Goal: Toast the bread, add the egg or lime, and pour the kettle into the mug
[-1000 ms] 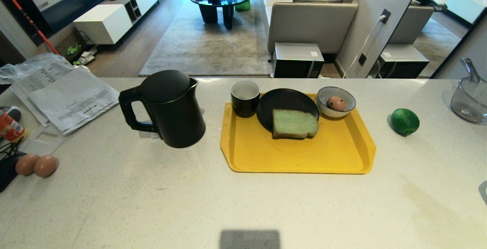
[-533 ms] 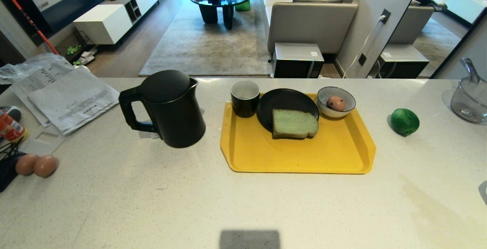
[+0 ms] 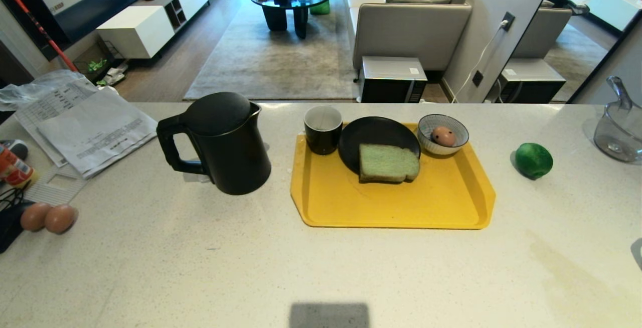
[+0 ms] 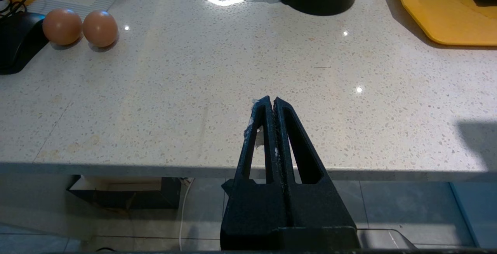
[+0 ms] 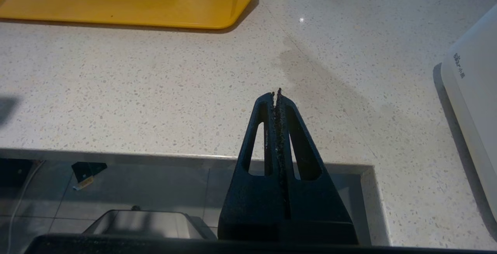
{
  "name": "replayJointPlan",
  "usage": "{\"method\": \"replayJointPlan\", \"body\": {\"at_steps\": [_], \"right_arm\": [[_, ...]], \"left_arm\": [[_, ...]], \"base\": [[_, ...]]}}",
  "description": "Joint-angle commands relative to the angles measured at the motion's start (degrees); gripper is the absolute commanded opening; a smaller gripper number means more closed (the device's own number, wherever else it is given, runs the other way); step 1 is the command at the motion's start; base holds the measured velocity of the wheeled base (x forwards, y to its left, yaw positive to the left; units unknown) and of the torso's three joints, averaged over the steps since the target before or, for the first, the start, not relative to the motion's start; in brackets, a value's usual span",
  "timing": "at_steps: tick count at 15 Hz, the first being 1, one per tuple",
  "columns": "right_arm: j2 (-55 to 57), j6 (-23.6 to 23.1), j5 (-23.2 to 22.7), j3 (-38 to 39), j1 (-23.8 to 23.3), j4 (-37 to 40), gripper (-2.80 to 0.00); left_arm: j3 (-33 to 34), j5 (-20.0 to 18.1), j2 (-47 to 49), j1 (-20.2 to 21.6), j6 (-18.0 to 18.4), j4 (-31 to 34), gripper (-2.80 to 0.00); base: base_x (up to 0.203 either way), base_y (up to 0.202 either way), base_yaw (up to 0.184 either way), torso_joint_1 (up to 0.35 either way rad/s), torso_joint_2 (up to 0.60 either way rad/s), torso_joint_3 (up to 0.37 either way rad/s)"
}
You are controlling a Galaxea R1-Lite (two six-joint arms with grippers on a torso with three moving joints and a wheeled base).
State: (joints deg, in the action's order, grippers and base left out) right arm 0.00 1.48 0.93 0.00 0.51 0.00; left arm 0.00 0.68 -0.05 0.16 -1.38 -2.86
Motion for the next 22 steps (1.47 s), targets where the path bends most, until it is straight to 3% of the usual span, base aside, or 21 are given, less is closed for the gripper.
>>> {"method": "replayJointPlan", "body": {"at_steps": [1, 22], "right_arm": [[0.0, 0.0, 0.0, 0.0, 0.0, 0.0, -2.80], [0.0, -0.1, 0.0, 0.0, 0.0, 0.0, -2.80]], "left_arm": [[1.0, 0.0, -0.1, 0.0, 0.0, 0.0, -2.80], [1.0, 0.0, -0.1, 0.0, 0.0, 0.0, -2.80]], "base": [[0.000, 0.000, 0.000, 0.000, 0.00, 0.000], [0.000, 0.000, 0.000, 0.000, 0.00, 0.000]]}}
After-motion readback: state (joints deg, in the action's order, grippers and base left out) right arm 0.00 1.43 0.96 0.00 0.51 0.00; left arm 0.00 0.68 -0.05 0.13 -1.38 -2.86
